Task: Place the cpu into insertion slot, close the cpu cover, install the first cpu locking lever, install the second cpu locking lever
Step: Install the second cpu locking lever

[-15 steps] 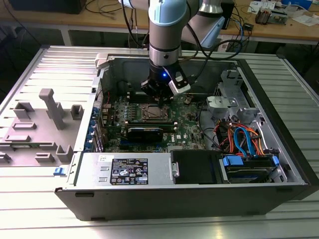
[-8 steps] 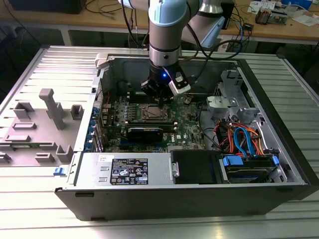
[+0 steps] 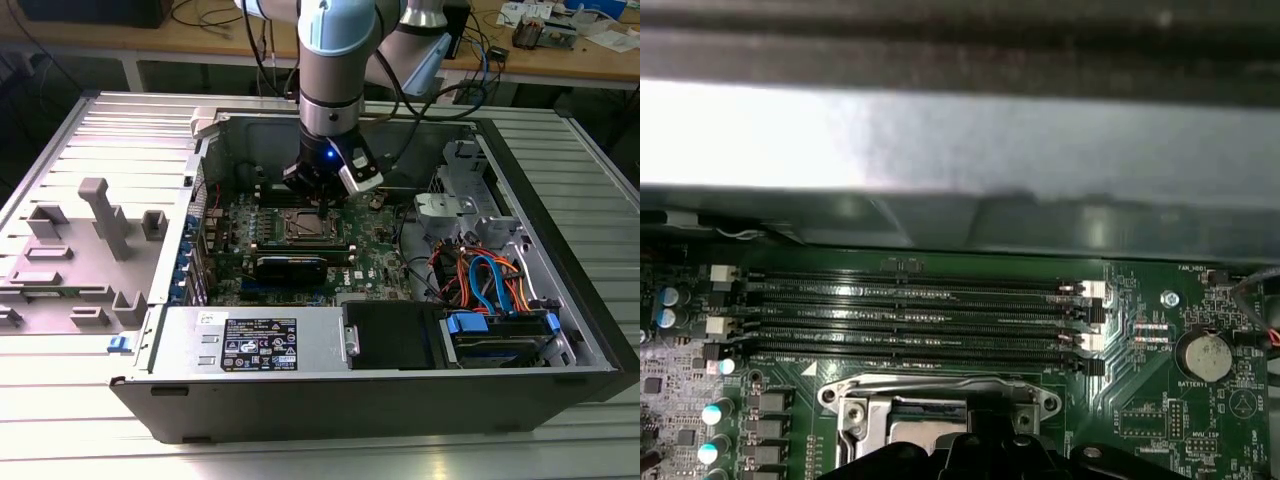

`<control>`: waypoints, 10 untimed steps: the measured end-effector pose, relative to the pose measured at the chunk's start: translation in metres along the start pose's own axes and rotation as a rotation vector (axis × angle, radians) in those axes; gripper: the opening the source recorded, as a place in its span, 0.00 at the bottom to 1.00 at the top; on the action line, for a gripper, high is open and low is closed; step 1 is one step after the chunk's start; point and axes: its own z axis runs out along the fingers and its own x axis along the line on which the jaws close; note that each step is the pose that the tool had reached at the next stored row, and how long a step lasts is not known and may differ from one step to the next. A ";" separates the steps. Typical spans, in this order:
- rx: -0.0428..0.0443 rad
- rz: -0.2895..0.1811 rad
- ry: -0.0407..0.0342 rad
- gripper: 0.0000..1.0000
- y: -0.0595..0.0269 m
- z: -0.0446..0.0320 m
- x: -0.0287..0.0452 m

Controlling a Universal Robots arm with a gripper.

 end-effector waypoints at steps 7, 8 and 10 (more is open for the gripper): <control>0.0000 0.000 0.0000 0.11 -0.0020 -0.0068 -0.0001; 0.0001 0.000 0.0000 0.11 -0.0019 -0.0087 -0.0001; 0.0000 0.000 0.0000 0.11 -0.0017 -0.0123 -0.0002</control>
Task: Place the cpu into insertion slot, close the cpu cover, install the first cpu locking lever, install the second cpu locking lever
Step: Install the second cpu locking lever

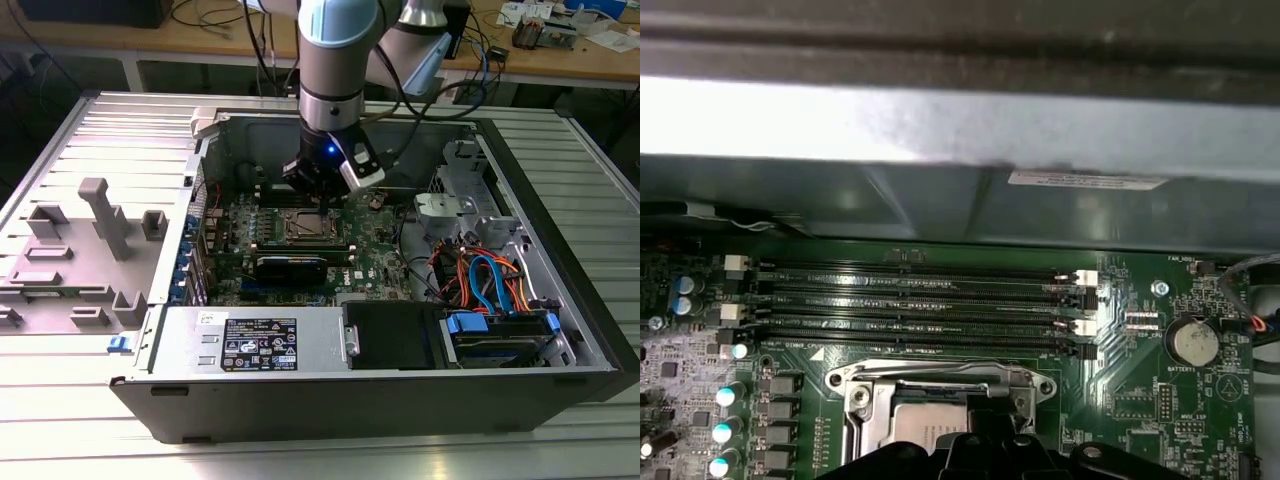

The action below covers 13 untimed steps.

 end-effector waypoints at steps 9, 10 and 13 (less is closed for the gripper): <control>0.0001 0.000 -0.0001 0.11 -0.0065 -0.0031 0.0002; 0.0001 0.000 -0.0001 0.11 -0.0087 -0.0032 0.0003; 0.0001 0.000 0.0000 0.11 -0.0128 -0.0035 0.0004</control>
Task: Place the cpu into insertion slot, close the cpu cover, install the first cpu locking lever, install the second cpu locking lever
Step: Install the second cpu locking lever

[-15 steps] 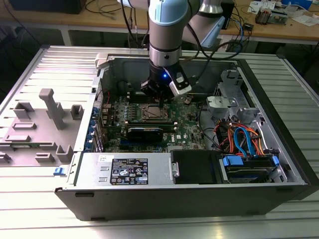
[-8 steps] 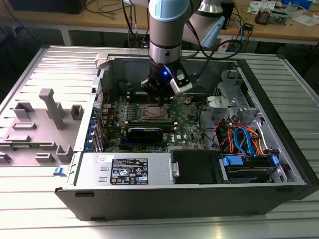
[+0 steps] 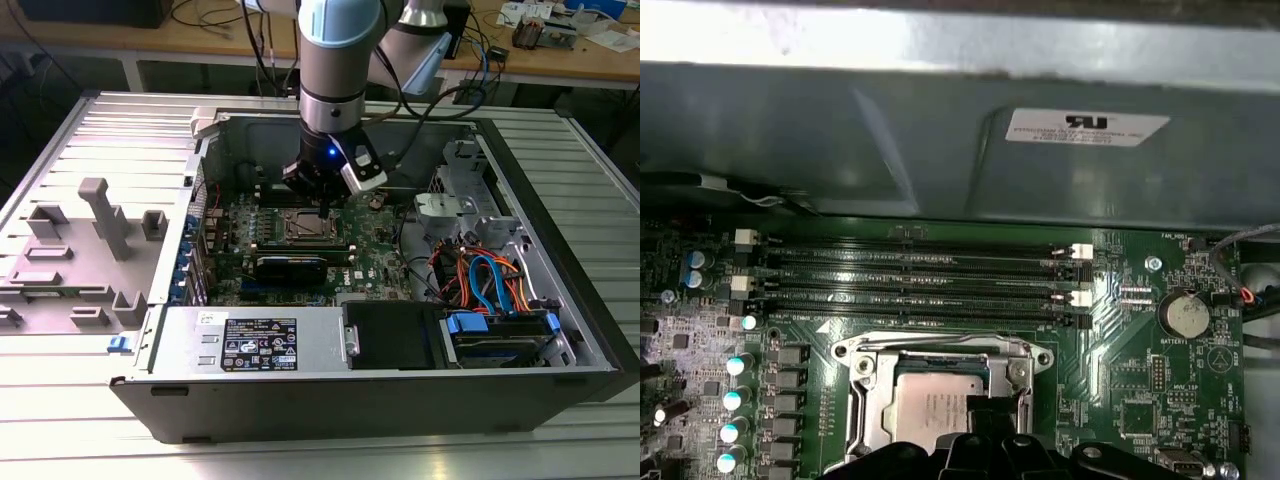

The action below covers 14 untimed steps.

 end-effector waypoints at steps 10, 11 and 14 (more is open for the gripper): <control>0.0000 0.000 -0.0001 0.11 -0.0015 -0.0108 -0.0003; 0.0000 0.000 0.0000 0.11 -0.0024 -0.0109 -0.0003; 0.0000 0.000 0.0011 0.11 -0.0086 -0.0113 0.0000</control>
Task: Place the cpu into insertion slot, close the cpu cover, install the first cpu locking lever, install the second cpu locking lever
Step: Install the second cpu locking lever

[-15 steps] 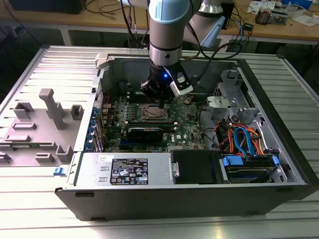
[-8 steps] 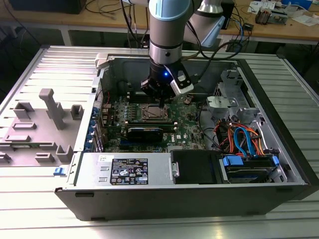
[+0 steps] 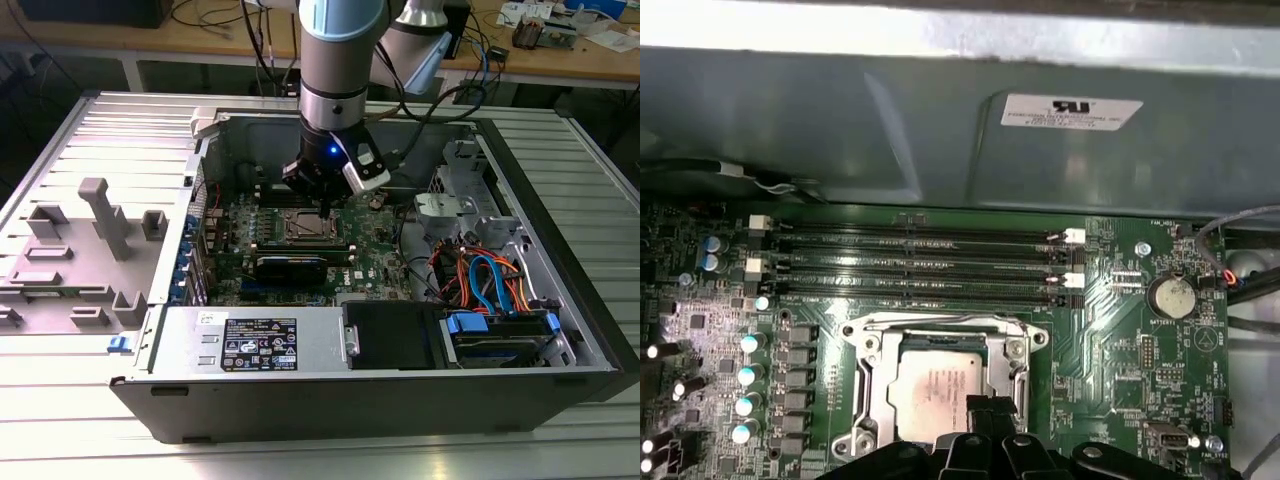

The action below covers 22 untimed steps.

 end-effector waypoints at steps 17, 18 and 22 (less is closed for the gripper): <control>-0.0001 0.000 0.0016 0.11 -0.0107 -0.0069 0.0003; 0.0000 0.000 0.0016 0.11 -0.0114 -0.0070 0.0003; -0.0001 0.000 0.0016 0.11 -0.0115 -0.0070 0.0003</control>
